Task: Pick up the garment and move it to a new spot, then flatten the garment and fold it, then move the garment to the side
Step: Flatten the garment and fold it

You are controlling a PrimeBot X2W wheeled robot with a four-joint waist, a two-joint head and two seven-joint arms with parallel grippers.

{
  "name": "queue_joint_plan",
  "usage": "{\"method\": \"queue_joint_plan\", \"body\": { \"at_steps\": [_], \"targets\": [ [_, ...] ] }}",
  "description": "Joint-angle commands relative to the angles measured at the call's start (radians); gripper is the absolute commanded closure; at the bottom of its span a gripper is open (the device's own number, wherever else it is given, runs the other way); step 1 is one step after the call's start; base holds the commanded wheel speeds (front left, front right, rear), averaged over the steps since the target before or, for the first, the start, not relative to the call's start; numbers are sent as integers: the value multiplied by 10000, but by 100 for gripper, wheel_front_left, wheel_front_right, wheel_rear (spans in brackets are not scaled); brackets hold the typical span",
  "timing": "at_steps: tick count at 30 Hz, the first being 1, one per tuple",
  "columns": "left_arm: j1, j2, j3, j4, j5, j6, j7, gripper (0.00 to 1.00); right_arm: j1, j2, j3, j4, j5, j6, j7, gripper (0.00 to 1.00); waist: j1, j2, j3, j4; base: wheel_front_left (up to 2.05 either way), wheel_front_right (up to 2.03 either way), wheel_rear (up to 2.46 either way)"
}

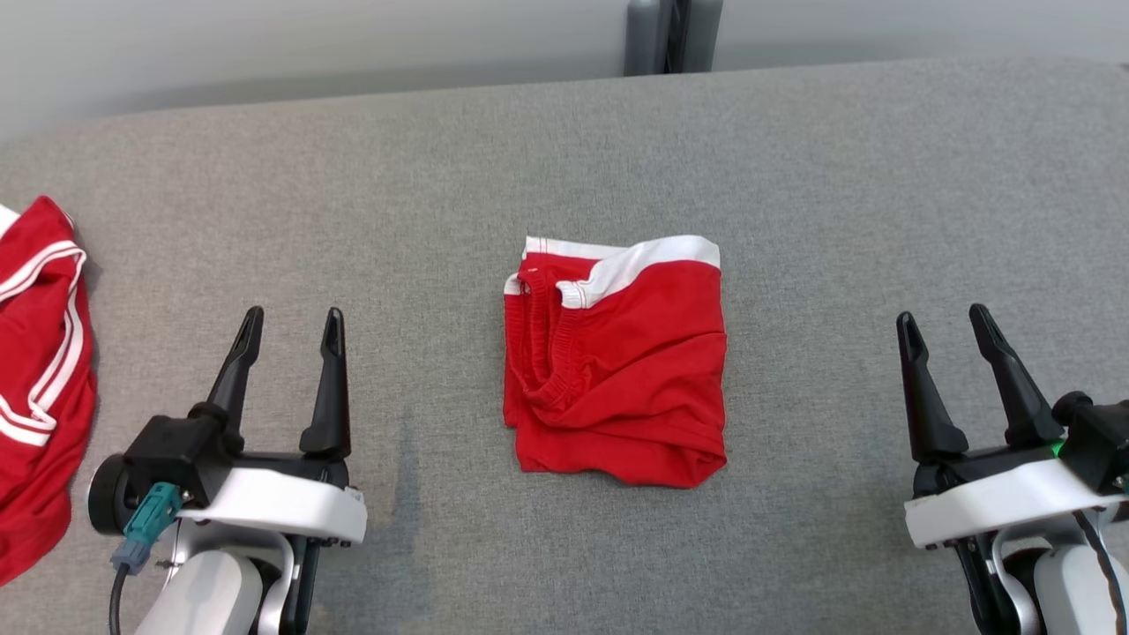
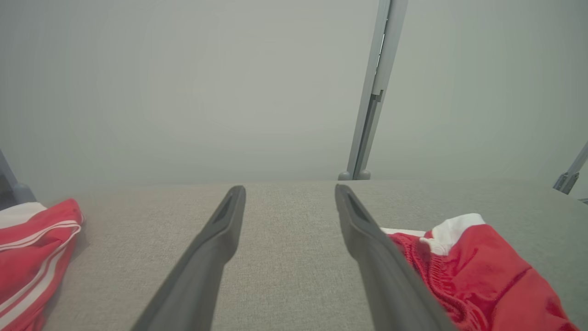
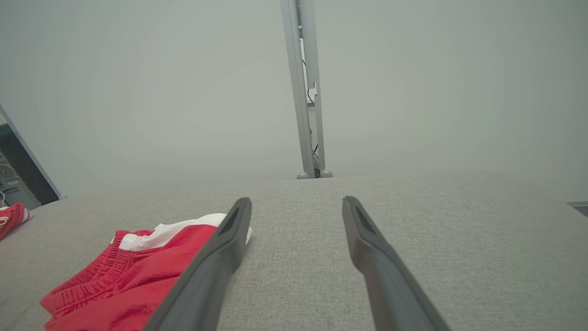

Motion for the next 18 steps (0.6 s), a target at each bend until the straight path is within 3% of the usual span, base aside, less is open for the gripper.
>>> {"method": "queue_joint_plan", "body": {
  "at_steps": [1,18],
  "targets": [
    [172,114,68,-51,-81,30,9,0,183,-71,-82,-58,-48,-4,88,0,0,0,-263,33,0,0,0],
    [1900,511,-45,-707,-281,508,577,0,1910,56,-478,-885,-304,-4,810,0,0,0,-1879,204,0,0,0]
  ]
}}
